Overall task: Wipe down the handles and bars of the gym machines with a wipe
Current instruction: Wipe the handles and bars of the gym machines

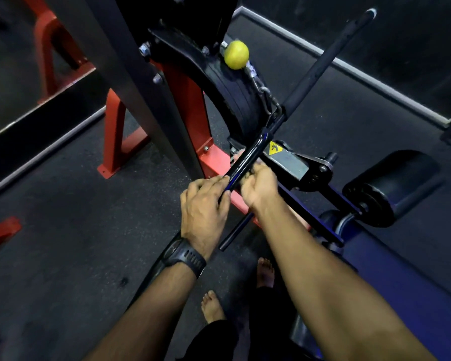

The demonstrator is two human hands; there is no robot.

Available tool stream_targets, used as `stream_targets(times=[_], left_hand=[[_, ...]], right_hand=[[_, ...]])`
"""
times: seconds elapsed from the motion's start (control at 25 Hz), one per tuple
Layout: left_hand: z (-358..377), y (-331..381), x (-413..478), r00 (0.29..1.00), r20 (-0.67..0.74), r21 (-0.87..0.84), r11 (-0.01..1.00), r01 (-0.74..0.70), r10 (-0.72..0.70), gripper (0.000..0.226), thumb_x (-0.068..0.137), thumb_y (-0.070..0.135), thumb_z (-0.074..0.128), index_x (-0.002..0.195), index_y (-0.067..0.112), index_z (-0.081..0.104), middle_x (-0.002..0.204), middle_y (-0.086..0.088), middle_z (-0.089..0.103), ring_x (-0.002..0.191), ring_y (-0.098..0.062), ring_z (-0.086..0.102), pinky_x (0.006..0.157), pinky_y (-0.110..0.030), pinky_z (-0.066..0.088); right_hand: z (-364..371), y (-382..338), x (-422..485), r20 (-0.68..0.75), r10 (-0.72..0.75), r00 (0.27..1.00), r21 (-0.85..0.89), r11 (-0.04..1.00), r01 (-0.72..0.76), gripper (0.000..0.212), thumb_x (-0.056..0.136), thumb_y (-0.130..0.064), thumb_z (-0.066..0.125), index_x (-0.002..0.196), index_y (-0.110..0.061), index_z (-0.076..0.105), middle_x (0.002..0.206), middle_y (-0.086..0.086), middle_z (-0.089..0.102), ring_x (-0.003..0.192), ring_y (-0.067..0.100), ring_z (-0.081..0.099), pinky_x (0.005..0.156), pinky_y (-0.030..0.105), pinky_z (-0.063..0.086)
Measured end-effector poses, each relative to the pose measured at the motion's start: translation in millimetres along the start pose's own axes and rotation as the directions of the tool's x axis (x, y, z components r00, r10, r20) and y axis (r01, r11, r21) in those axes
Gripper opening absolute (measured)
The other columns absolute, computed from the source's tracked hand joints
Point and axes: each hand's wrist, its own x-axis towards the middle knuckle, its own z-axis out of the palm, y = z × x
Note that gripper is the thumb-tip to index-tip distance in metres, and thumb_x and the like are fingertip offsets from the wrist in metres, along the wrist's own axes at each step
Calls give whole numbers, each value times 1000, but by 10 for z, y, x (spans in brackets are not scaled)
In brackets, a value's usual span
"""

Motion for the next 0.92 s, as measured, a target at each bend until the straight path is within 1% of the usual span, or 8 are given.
stream_targets(times=[0.12,0.28,0.32,0.4,0.48,0.56,0.72,0.92], left_hand=[[-48,-38,-35,1000,8,25,1000,-10,10,33,88,22,69,120,22,69,121,8,67,107,-20,55,93,-40,41],[-74,-18,-31,999,48,26,999,-21,20,32,90,22,65,122,21,66,123,7,66,110,-20,52,97,-41,40],[-71,7,-7,998,64,30,999,-25,23,33,91,23,63,124,21,65,125,8,64,112,-19,51,98,-41,39],[-54,60,38,994,101,57,997,-42,36,35,93,24,60,128,22,62,130,8,61,115,-20,49,99,-41,37],[-52,83,69,990,127,78,995,-69,59,38,94,24,59,132,22,59,133,7,59,116,-22,49,99,-42,36],[-86,68,60,986,146,100,991,-92,77,40,94,23,60,134,23,58,136,6,57,117,-23,49,99,-42,36],[-187,26,-53,975,201,161,979,-129,96,44,97,23,54,140,25,51,144,6,50,121,-22,45,103,-41,34],[-431,-48,-292,959,275,197,973,-124,66,45,98,25,50,143,31,46,147,11,45,127,-18,40,106,-37,30]], right_hand=[[-40,102,-191,11,21,1000,-27,999,-21,26,101,-5,32,91,-11,55,74,6,64,64,16,62,59,23,53],[71,-308,-84,-217,-298,930,-146,951,271,22,100,-3,44,85,-11,58,70,-1,54,60,8,52,57,18,45],[169,-460,-7,-233,-443,866,-368,864,343,21,99,-6,46,85,-10,61,71,1,55,62,12,54,57,23,45],[287,-529,32,-64,-678,732,-856,415,309,23,97,-5,45,108,-8,66,94,5,62,84,21,58,76,30,44],[242,-396,-24,239,-749,618,-928,10,371,34,96,1,42,125,-7,59,120,9,60,102,26,58,85,31,39],[100,-257,-95,411,-732,544,-874,-147,463,42,93,8,42,129,-8,56,126,9,58,106,27,59,84,33,42],[-120,-106,-172,592,-599,539,-772,-229,593,40,87,13,47,118,-3,66,131,11,61,134,26,46,109,24,34],[-255,-94,-638,661,-481,577,-710,-152,687,35,82,12,50,100,-7,73,110,9,70,110,17,63,98,12,41]])
